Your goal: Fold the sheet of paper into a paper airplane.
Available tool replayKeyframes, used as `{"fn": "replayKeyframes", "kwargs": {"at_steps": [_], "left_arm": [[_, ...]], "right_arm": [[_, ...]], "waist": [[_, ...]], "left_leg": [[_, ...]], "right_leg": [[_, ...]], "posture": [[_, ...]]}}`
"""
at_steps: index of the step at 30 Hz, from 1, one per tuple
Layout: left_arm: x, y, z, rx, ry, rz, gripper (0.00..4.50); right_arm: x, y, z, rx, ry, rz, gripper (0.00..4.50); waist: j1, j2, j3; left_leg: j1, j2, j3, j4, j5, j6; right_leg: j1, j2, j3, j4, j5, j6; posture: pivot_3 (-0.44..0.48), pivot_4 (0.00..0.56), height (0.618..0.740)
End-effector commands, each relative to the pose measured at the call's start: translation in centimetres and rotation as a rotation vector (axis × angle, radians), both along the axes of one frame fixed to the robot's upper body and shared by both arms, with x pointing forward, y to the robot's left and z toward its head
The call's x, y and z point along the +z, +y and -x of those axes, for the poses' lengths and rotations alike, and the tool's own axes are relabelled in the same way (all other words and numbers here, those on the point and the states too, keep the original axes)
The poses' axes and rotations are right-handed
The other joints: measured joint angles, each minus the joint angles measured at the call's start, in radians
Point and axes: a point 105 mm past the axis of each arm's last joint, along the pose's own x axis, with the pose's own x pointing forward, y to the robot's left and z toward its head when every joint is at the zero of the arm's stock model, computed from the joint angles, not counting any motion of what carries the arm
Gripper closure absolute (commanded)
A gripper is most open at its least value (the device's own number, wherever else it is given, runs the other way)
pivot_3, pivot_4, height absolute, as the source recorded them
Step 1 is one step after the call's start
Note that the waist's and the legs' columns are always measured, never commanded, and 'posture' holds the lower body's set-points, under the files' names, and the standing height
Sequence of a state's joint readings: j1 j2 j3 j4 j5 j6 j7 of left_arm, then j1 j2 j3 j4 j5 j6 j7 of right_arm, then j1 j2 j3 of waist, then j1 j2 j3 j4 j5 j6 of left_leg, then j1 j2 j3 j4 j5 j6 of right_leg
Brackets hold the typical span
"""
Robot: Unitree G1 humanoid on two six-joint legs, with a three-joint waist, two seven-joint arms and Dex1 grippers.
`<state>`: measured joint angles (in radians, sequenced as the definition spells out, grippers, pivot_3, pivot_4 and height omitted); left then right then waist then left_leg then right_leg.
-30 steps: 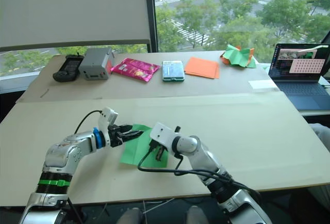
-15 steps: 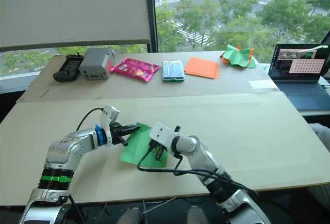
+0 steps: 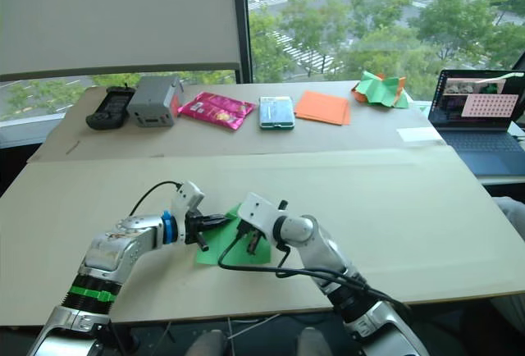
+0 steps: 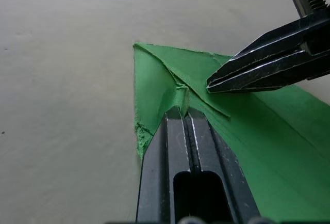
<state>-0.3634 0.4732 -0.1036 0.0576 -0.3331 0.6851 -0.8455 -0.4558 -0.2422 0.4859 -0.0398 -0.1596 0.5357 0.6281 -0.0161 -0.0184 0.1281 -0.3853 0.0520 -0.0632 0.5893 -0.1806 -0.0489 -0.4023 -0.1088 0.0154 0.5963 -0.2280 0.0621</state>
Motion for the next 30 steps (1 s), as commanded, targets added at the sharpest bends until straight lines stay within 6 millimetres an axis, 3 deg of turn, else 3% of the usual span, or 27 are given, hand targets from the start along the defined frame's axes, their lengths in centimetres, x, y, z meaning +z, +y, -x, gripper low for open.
{"fn": "replayKeyframes", "kwargs": {"at_steps": [1, 12, 30], "left_arm": [[0.2, -0.1, 0.0, -0.02, -0.017, -0.007, 4.47], [-0.5, -0.2, 0.5, -0.048, -0.006, -0.034, 4.47], [-1.0, -0.5, 1.3, -0.123, -0.043, -0.102, 4.47]], "right_arm": [[1.4, 0.1, -0.7, -0.035, -0.003, -0.075, 4.5], [4.0, 0.5, -3.3, -0.148, -0.031, -0.244, 4.5], [2.3, 2.6, -2.9, -0.106, 0.011, -0.225, 4.5]], "waist": [[0.001, 0.0, 0.0], [0.002, 0.001, 0.001], [0.0, 0.002, 0.001]], "left_leg": [[-0.001, 0.0, 0.0, 0.0, 0.0, 0.0], [-0.002, 0.0, 0.0, 0.0, 0.001, 0.002], [-0.002, 0.0, 0.0, 0.0, 0.002, 0.003]], "right_leg": [[0.0, 0.0, 0.0, 0.0, 0.0, 0.0], [-0.001, 0.0, 0.0, 0.0, 0.0, 0.0], [0.0, 0.0, 0.0, 0.001, 0.0, 0.0]], "posture": [[0.0, 0.15, 0.706], [0.0, 0.15, 0.706], [0.0, 0.15, 0.706]]}}
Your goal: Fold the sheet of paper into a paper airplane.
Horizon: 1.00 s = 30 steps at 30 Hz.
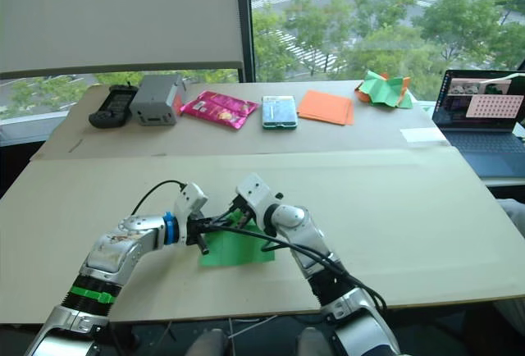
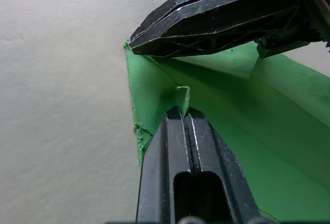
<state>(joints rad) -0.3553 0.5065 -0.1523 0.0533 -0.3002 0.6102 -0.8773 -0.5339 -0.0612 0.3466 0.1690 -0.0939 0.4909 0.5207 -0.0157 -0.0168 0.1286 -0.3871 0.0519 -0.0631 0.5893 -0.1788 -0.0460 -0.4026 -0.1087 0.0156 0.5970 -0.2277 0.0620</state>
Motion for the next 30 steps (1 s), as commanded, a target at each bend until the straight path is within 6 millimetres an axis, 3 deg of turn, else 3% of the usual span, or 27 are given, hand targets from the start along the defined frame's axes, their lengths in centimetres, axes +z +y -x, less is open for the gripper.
{"fn": "replayKeyframes", "kwargs": {"at_steps": [1, 17, 25, 30], "left_arm": [[-0.9, -0.3, 1.1, -0.067, 0.0, -0.055, 4.47], [-0.2, 0.2, 1.6, -0.086, -0.026, -0.062, 4.47], [3.0, 1.9, 0.8, -0.018, -0.034, 0.064, 1.96], [5.2, 3.0, 0.3, -0.015, -0.063, 0.13, 1.96]], "right_arm": [[1.1, 1.0, 0.1, 0.036, -0.048, -0.008, 4.5], [-2.4, 0.0, 0.3, -0.001, 0.054, 0.119, 4.5], [-2.7, 0.2, 0.5, 0.004, 0.057, 0.125, 4.5], [-2.7, 0.2, 0.5, -0.001, 0.059, 0.124, 4.5]], "waist": [[-0.001, 0.0, 0.0], [-0.006, 0.002, -0.001], [-0.006, 0.002, -0.001], [-0.006, 0.002, -0.001]], "left_leg": [[0.0, 0.0, 0.0, 0.0, 0.0, 0.0], [0.002, 0.0, 0.0, 0.0, 0.0, 0.0], [0.002, 0.0, 0.0, 0.0, 0.0, 0.0], [0.002, 0.0, 0.0, 0.0, 0.0, 0.0]], "right_leg": [[0.0, 0.0, 0.0, 0.0, 0.0, 0.0], [0.001, 0.0, 0.0, 0.001, 0.0, 0.0], [0.0, 0.0, 0.0, 0.002, 0.0, 0.0], [0.0, 0.0, 0.0, 0.002, 0.0, 0.0]], "posture": [[0.0, 0.15, 0.706], [0.0, 0.15, 0.706], [0.0, 0.15, 0.706], [0.0, 0.15, 0.706]]}}
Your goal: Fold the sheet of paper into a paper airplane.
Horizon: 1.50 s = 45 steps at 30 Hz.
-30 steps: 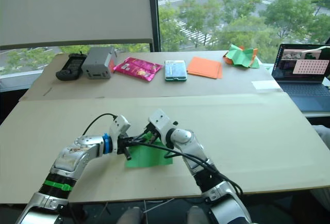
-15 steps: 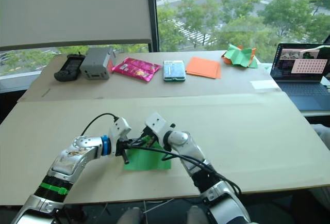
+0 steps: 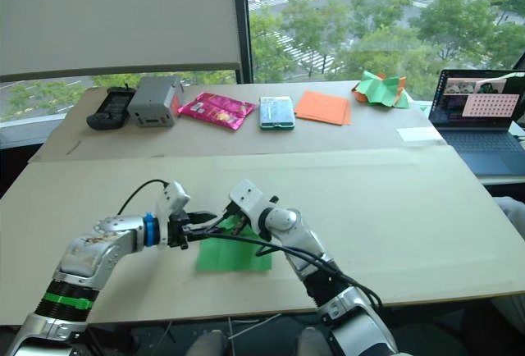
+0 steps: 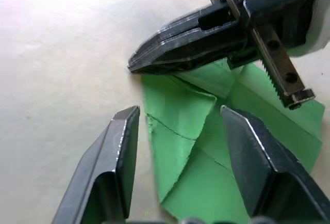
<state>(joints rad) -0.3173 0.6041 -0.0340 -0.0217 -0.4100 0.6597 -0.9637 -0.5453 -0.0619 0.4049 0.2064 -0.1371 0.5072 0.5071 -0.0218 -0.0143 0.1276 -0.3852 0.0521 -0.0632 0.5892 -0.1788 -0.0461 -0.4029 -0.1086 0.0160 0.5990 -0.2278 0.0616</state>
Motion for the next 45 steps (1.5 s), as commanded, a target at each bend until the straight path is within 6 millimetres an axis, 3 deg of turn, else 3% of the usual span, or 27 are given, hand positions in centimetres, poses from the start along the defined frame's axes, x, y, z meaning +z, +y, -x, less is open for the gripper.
{"fn": "replayKeyframes", "kwargs": {"at_steps": [1, 3, 10, 23, 33, 45], "left_arm": [[2.6, 0.4, -0.7, -0.01, -0.057, 0.063, 1.96], [2.7, 0.5, -1.2, 0.0, -0.059, 0.067, 2.21], [0.3, -1.3, -2.7, -0.018, -0.052, -0.031, 4.49], [-2.4, -2.9, -3.6, -0.019, -0.057, -0.104, 4.49], [-6.4, -0.8, -1.4, -0.044, 0.015, -0.271, 4.49], [-7.5, 1.2, 2.2, -0.034, 0.098, -0.245, 4.49]], "right_arm": [[-1.4, -0.4, 0.2, -0.017, 0.048, 0.037, 4.5], [-1.4, -0.4, 0.2, -0.019, 0.048, 0.036, 4.5], [-1.3, -0.4, 0.1, -0.03, 0.048, 0.033, 4.5], [-1.3, -0.6, 0.4, -0.032, 0.052, 0.037, 4.5], [-1.3, -0.6, 0.5, -0.036, 0.055, 0.04, 4.5], [-1.5, -0.5, 0.5, -0.03, 0.062, 0.045, 4.5]], "waist": [[0.001, 0.0, 0.0], [0.001, 0.0, 0.0], [0.001, 0.0, 0.0], [0.005, -0.001, 0.0], [0.003, 0.0, -0.004], [-0.017, 0.004, -0.009]], "left_leg": [[0.0, 0.0, 0.0, 0.0, 0.0, 0.0], [0.0, 0.0, 0.0, 0.0, 0.0, 0.0], [0.0, 0.0, 0.0, 0.0, 0.0, 0.0], [0.0, 0.0, 0.0, 0.001, 0.0, 0.0], [0.003, 0.0, 0.0, 0.001, 0.0, 0.0], [0.004, 0.0, 0.0, 0.0, -0.001, -0.002]], "right_leg": [[0.0, 0.0, 0.0, 0.0, 0.0, 0.0], [0.0, 0.0, 0.0, 0.0, 0.0, 0.0], [0.001, 0.0, 0.0, 0.001, 0.0, 0.0], [0.001, 0.0, 0.0, 0.006, 0.0, 0.0], [0.001, 0.0, 0.001, 0.006, -0.001, -0.001], [0.001, 0.0, 0.001, 0.006, -0.002, -0.003]], "posture": [[0.0, 0.15, 0.706], [0.0, 0.15, 0.706], [0.0, 0.15, 0.706], [0.0, 0.15, 0.706], [0.0, 0.15, 0.706], [0.0, 0.15, 0.706]]}}
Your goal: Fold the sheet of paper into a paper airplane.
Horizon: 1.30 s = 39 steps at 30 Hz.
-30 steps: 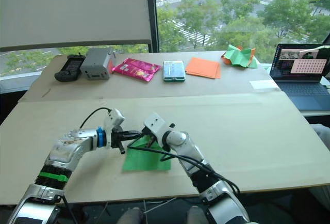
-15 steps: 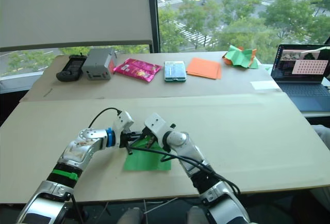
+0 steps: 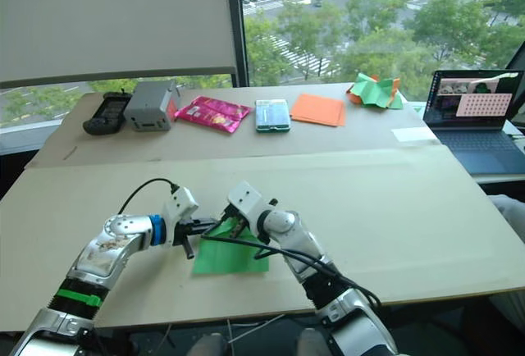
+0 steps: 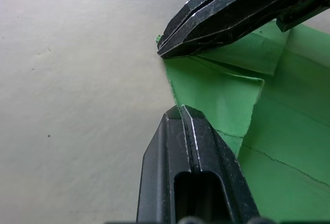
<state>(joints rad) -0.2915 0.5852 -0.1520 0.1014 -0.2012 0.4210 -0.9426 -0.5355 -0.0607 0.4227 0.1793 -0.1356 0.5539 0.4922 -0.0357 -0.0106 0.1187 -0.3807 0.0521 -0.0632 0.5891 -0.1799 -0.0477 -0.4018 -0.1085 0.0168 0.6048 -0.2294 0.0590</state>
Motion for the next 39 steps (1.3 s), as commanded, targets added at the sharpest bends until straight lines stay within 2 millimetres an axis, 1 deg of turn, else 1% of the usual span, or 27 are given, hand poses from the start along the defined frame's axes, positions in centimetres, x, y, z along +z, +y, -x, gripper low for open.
{"fn": "replayKeyframes", "kwargs": {"at_steps": [1, 4, 7, 12, 15, 22, 24, 28, 30, 32, 34, 36, 39], "left_arm": [[-3.5, 1.3, 2.7, 0.019, 0.173, -0.045, 4.49], [-3.8, 2.0, 3.8, 0.019, 0.191, -0.06, 4.49], [-3.9, 2.4, 4.4, 0.027, 0.205, -0.065, 4.49], [-3.9, 3.3, 5.0, 0.051, 0.215, -0.067, 4.49], [-3.8, 3.3, 5.4, 0.05, 0.219, -0.066, 4.49], [-3.5, 3.8, 6.0, 0.053, 0.22, -0.071, 4.49], [-2.9, 4.1, 5.7, 0.062, 0.2, -0.072, 4.49], [-1.2, 4.9, 3.9, 0.097, 0.134, -0.066, 4.49], [0.6, 4.9, 2.9, 0.102, 0.09, -0.041, 4.49], [2.2, 4.8, 2.2, 0.09, 0.053, -0.019, 4.49], [3.1, 4.4, 1.9, 0.071, 0.027, -0.005, 4.49], [3.8, 3.8, 1.5, 0.058, 0.013, 0.029, 4.49], [4.3, 3.2, 0.9, 0.05, -0.007, 0.051, 4.49]], "right_arm": [[-1.2, -0.6, 0.2, -0.018, 0.043, 0.031, 4.5], [-1.2, -0.6, 0.2, -0.017, 0.045, 0.03, 4.5], [-1.2, -0.5, 0.2, -0.015, 0.046, 0.028, 4.5], [-1.2, -0.3, 0.3, -0.008, 0.049, 0.027, 4.5], [-1.3, -0.3, 0.3, -0.006, 0.05, 0.027, 4.5], [-1.2, -0.3, 0.2, -0.005, 0.048, 0.027, 4.5], [-1.2, -0.2, 0.2, -0.003, 0.047, 0.025, 4.5], [-1.1, -0.2, 0.2, -0.003, 0.044, 0.024, 4.5], [-1.1, -0.2, 0.2, -0.003, 0.043, 0.024, 4.5], [-1.1, -0.2, 0.2, -0.002, 0.041, 0.025, 4.5], [-1.1, -0.3, 0.2, -0.002, 0.039, 0.026, 4.5], [-1.0, -0.3, 0.1, -0.002, 0.036, 0.027, 4.5], [-0.8, -0.3, 0.1, -0.002, 0.032, 0.027, 4.5]], "waist": [[-0.004, 0.0, 0.0], [-0.013, 0.0, -0.001], [-0.011, 0.0, -0.001], [-0.012, 0.001, -0.001], [-0.012, 0.001, -0.001], [-0.012, 0.001, 0.0], [-0.012, 0.002, 0.0], [-0.011, 0.001, 0.002], [-0.01, 0.0, 0.003], [-0.009, -0.002, 0.006], [-0.009, -0.004, 0.007], [-0.009, -0.004, 0.008], [-0.007, -0.005, 0.008]], "left_leg": [[0.0, 0.0, 0.0, 0.0, 0.0, -0.001], [0.001, 0.0, 0.0, 0.0, 0.0, -0.001], [0.003, 0.0, 0.0, -0.002, -0.001, 0.0], [0.005, 0.0, 0.0, -0.004, -0.002, -0.002], [0.006, 0.0, 0.0, -0.004, -0.004, -0.005], [0.008, 0.0, 0.0, -0.009, -0.004, -0.005], [0.008, 0.0, 0.0, -0.009, -0.004, -0.005], [0.008, 0.0, 0.0, -0.009, -0.004, -0.005], [0.008, 0.0, 0.0, -0.009, -0.004, -0.005], [0.008, 0.0, 0.0, -0.009, -0.004, -0.005], [0.007, 0.0, 0.0, -0.009, -0.004, -0.005], [0.006, 0.0, 0.0, -0.009, -0.004, -0.005], [0.006, 0.0, 0.0, -0.009, -0.004, -0.005]], "right_leg": [[0.0, 0.0, 0.0, 0.0, 0.0, 0.0], [0.0, 0.0, 0.0, 0.0, 0.0, 0.0], [0.0, 0.0, 0.0, 0.0, -0.001, -0.002], [0.0, 0.0, 0.0, 0.0, -0.002, -0.002], [0.0, 0.0, 0.0, 0.0, -0.002, -0.002], [-0.001, 0.0, 0.0, 0.0, -0.002, -0.003], [-0.001, 0.0, 0.0, 0.0, -0.002, -0.003], [-0.001, 0.0, 0.0, 0.0, -0.002, -0.003], [-0.002, 0.0, 0.0, 0.0, -0.002, -0.003], [-0.002, 0.0, 0.0, 0.0, -0.002, -0.003], [-0.003, 0.0, 0.0, 0.0, -0.002, -0.003], [-0.003, 0.0, 0.0, 0.0, -0.002, -0.003], [-0.003, 0.0, 0.0, 0.0, -0.002, -0.003]], "posture": [[0.0, 0.15, 0.706], [0.0, 0.15, 0.706], [0.0, 0.15, 0.706], [0.0, 0.15, 0.706], [0.0, 0.15, 0.706], [0.0, 0.15, 0.706], [0.0, 0.15, 0.706], [0.0, 0.15, 0.706], [0.0, 0.15, 0.706], [0.0, 0.15, 0.706], [0.0, 0.15, 0.706], [0.0, 0.15, 0.706], [0.0, 0.15, 0.706]]}}
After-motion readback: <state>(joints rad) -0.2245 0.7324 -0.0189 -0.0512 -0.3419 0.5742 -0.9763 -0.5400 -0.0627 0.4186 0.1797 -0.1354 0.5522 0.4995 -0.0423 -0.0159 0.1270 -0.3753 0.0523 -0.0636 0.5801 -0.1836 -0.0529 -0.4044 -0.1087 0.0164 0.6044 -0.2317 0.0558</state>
